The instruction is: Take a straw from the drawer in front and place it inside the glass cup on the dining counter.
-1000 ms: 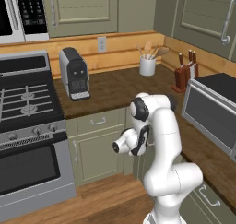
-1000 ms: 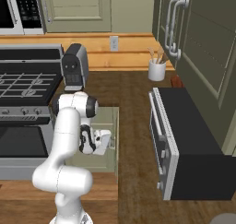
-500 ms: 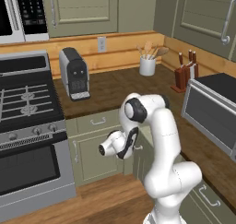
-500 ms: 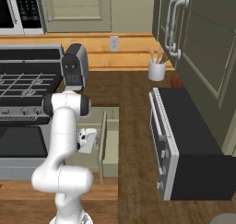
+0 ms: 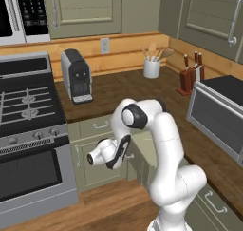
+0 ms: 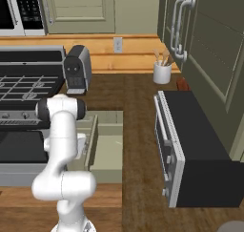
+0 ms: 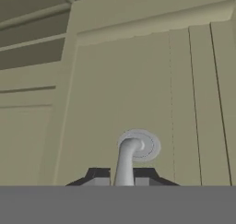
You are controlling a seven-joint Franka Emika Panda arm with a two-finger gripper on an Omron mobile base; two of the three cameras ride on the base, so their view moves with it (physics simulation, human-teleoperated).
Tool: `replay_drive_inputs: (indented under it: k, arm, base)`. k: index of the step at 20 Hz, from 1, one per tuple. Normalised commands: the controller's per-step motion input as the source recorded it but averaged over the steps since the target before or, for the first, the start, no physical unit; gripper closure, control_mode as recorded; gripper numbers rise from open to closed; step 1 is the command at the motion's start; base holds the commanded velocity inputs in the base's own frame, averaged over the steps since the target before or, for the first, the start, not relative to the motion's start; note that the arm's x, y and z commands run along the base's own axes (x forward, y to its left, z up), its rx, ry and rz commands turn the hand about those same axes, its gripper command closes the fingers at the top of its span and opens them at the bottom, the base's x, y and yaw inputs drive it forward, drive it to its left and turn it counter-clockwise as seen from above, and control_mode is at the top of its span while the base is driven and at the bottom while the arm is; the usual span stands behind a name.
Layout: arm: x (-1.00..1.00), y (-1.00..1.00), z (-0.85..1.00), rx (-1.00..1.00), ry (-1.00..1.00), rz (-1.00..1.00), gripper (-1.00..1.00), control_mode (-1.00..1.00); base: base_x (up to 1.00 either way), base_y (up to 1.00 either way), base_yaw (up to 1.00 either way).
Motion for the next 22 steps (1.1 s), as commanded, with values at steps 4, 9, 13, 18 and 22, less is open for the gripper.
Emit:
replay_drive_inputs:
  k: [4,9,13,18,22]
  arm:
    - [-0.3,0.48,-0.1,-0.01,0.0,-0.04,-1.0,-1.0]
    - [-0.37,0.02,0.28,0.02,-0.02,-0.05,-1.0,-1.0]
    - [-0.63,0.0,0.44,0.07,0.0,-0.04,-1.0,-1.0]
    - [-0.6,0.02,0.22,0.08,-0.02,-0.06,-1.0,-1.0]
    - [-0.63,0.03,0.61,0.06,-0.11,-0.04,-1.0,-1.0]
  base:
    - [0.0,0.0,0.0]
    - [0.0,0.0,0.0]
    - [0.0,0.0,0.0]
    - [0.0,0.0,0.0]
    - [0.0,0.0,0.0]
